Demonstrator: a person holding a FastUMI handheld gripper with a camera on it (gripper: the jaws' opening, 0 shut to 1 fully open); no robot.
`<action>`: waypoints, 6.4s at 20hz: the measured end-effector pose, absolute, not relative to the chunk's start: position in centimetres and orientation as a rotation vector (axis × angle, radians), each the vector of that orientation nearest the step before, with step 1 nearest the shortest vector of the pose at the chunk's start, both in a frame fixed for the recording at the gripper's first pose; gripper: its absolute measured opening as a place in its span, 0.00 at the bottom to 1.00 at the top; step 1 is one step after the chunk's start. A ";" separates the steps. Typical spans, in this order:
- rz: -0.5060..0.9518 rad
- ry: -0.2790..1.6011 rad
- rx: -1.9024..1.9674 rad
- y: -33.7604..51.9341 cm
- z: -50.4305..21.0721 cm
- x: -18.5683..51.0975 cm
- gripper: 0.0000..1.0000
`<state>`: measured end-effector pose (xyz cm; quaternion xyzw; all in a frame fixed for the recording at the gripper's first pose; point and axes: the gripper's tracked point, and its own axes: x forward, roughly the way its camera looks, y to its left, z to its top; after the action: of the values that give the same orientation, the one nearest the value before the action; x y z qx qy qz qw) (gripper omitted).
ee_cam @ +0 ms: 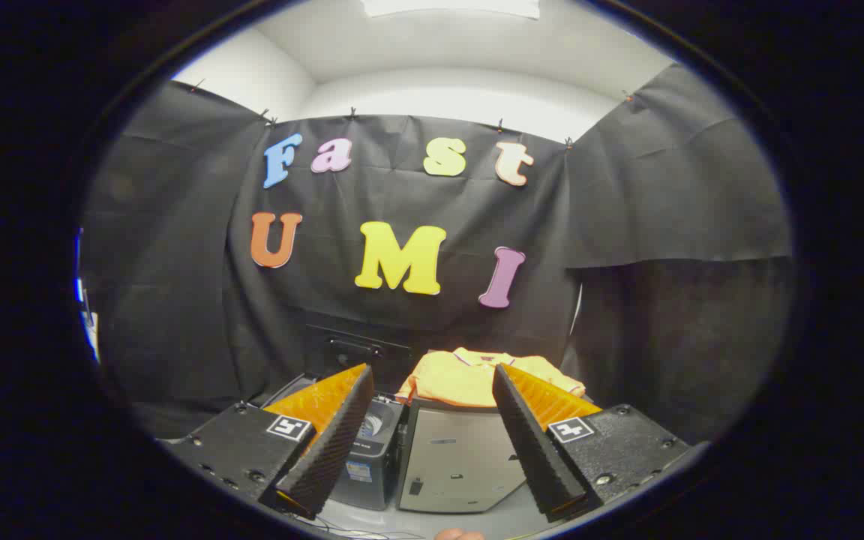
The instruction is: Put the clothes into the washing machine and then close the washing machine lid.
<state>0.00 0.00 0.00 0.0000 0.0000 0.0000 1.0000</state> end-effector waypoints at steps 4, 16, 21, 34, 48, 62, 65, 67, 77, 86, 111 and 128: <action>-0.027 -0.001 0.037 -1.0 -0.2 0.2 1.00; -0.057 0.002 0.047 -2.0 -0.3 0.2 1.00; -0.055 0.004 0.035 -2.3 -0.1 0.8 1.00; -0.068 0.024 0.027 -3.7 0.2 5.0 1.00; -0.105 0.124 -0.032 -8.9 -0.8 18.9 1.00; -0.078 0.324 -0.026 -11.2 -6.9 31.3 1.00; -0.064 0.426 0.018 -12.0 -9.5 33.1 1.00; -0.060 0.481 0.015 -12.7 -10.8 34.0 1.00; -0.022 0.657 0.031 -13.3 -14.7 35.9 1.00; 0.010 0.730 0.114 -12.9 -15.2 35.7 0.99; 0.080 0.718 0.216 -6.0 -13.0 34.6 0.05; 0.394 0.662 0.200 15.1 -6.5 35.9 0.05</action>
<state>35.88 15.08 -6.48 0.0976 0.3225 0.1921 0.9217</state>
